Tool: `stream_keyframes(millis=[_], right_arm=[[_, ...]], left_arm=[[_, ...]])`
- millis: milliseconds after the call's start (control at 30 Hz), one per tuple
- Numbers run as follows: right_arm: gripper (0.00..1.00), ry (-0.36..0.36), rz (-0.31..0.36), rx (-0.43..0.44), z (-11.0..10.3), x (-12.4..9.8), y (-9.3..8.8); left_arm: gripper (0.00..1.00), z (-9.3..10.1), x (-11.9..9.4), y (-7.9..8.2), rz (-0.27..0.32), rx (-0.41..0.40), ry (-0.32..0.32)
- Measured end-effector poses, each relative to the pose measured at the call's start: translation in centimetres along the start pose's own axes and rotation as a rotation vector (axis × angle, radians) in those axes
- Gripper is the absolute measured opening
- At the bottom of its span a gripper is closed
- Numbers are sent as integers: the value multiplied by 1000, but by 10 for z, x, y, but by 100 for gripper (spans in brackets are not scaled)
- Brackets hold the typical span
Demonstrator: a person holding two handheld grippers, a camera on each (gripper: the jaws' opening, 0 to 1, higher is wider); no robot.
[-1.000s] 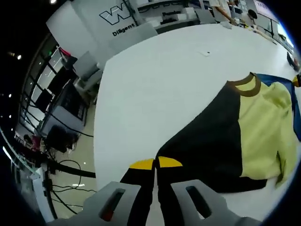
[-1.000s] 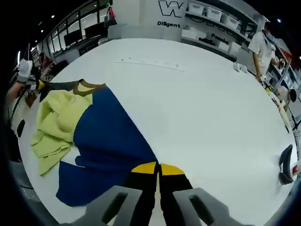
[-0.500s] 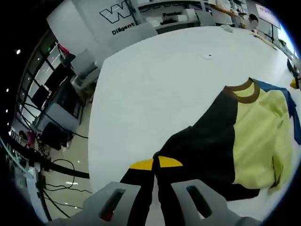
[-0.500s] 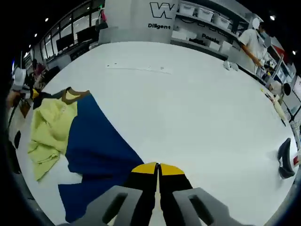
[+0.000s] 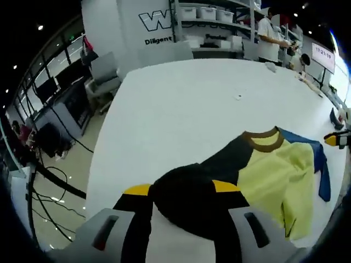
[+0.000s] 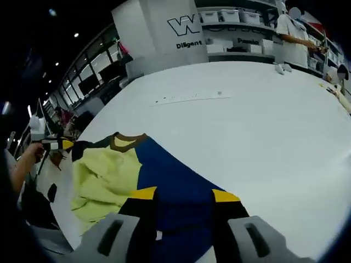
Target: Fold the garment on the visible template until the final outline fits inside the template.
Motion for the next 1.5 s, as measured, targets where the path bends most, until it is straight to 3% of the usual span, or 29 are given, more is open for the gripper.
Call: stream_keyframes(millis=[167,467,667,1167,1333,1500], right_arm=[[47,64,-7,6,-35,-1,-12],[51,159,-29,15,-85,-2,-32],[54,236,-37,37,-120,0,-44],[46,347,-116,78,-186,20,-72],[44,333,-119,100,-192,28,-77],[41,295,-88,177,-187,39,-70]], left_arm=[[49,27,-14,-12,19,-21,-45],[51,59,-32,-33,25,-44,-99],[52,76,-38,-45,31,-101,-124],[45,101,-34,-82,-28,-163,-173],[42,108,-30,-92,-46,-180,-189],[38,113,-27,-97,-52,-171,-197]])
Point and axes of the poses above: the point that each gripper's makers call its tool centre point, and the gripper's own axes: x roughly forward along the fingers, z roughly to its right, y roughly out of its top, the point moved 1 cm from there along -x, roughly backward along the fingers, and after that the axes turned 7 degrees about z, right-handed, at the moved point
